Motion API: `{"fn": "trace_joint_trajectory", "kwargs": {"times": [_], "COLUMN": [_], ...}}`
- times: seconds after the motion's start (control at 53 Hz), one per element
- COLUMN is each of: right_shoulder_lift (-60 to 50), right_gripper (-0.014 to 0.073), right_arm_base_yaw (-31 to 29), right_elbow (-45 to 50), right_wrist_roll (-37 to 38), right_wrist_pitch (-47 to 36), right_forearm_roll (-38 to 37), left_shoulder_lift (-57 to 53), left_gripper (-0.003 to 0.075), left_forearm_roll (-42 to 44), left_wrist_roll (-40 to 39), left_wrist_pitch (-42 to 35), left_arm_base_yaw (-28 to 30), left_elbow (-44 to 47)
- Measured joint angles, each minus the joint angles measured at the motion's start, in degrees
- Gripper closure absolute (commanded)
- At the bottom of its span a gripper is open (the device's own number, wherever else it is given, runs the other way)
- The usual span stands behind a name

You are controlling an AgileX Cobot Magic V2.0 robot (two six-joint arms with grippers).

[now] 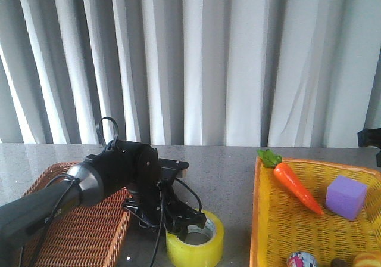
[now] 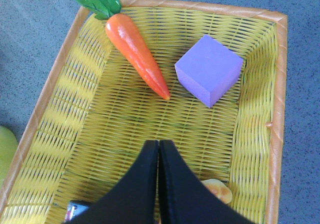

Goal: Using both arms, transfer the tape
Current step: 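Close the left gripper on the rim of the tape roll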

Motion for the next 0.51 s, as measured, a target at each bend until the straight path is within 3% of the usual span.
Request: {"fn": "trace_joint_trajectory", "kwargs": {"times": [0.226, 0.509], "right_shoulder_lift": [0.00, 0.00], "right_gripper": [0.0602, 0.0602], "right_arm_base_yaw": [0.00, 0.00], "right_elbow": [0.00, 0.00], "right_wrist_roll": [0.00, 0.00], "right_wrist_pitch": [0.00, 0.00], "right_forearm_roll": [0.06, 0.11], "left_shoulder_lift": [0.00, -1.30], "left_gripper": [0.0689, 0.0719], "left_forearm_roll": [0.70, 1.22], "left_wrist_roll": [0.01, 0.01], "left_wrist_pitch": [0.82, 1.66], "left_arm_base_yaw": [-0.09, -0.09], "left_elbow": [-0.29, -0.29]}}
